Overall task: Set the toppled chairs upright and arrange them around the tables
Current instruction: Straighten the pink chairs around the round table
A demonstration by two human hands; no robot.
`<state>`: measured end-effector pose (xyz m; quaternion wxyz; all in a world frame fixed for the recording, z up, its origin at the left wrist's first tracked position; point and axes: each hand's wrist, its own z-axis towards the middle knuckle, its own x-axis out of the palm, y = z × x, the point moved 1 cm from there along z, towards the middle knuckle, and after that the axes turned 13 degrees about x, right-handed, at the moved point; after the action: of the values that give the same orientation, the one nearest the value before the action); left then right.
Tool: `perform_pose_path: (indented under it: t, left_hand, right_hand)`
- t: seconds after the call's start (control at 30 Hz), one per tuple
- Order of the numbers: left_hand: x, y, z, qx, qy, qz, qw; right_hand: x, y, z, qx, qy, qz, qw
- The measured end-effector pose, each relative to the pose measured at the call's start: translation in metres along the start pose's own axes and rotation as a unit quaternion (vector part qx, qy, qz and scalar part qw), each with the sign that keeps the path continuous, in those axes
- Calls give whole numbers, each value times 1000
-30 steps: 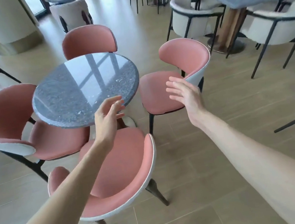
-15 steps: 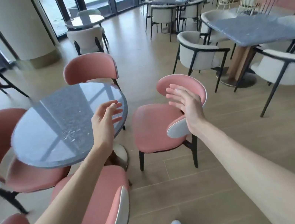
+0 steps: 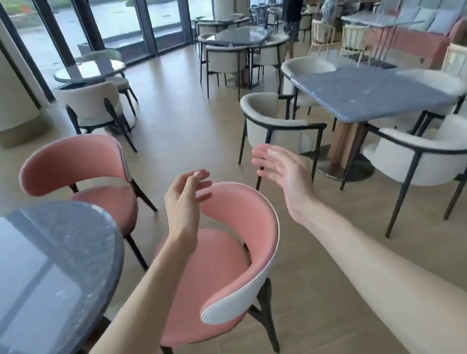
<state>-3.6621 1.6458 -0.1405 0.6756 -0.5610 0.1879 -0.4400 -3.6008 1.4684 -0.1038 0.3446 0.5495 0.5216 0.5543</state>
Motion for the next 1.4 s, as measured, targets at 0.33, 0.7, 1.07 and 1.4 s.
perform_pose_path:
  t: [0.33, 0.7, 1.07, 1.4]
  left_hand:
    - [140, 71, 51, 5, -199, 14, 980]
    - [146, 136, 67, 19, -379, 146, 913]
    - [150, 263, 62, -121, -593, 154, 781]
    - [216, 284, -14, -248, -751, 173, 588]
  right_hand:
    - [-84, 26, 193, 65, 160, -46, 984]
    - [-76, -2, 322, 154, 309, -107, 932]
    - [-70, -73, 465, 231, 366, -281, 857]
    - [-65, -178, 516, 338, 446, -493, 666]
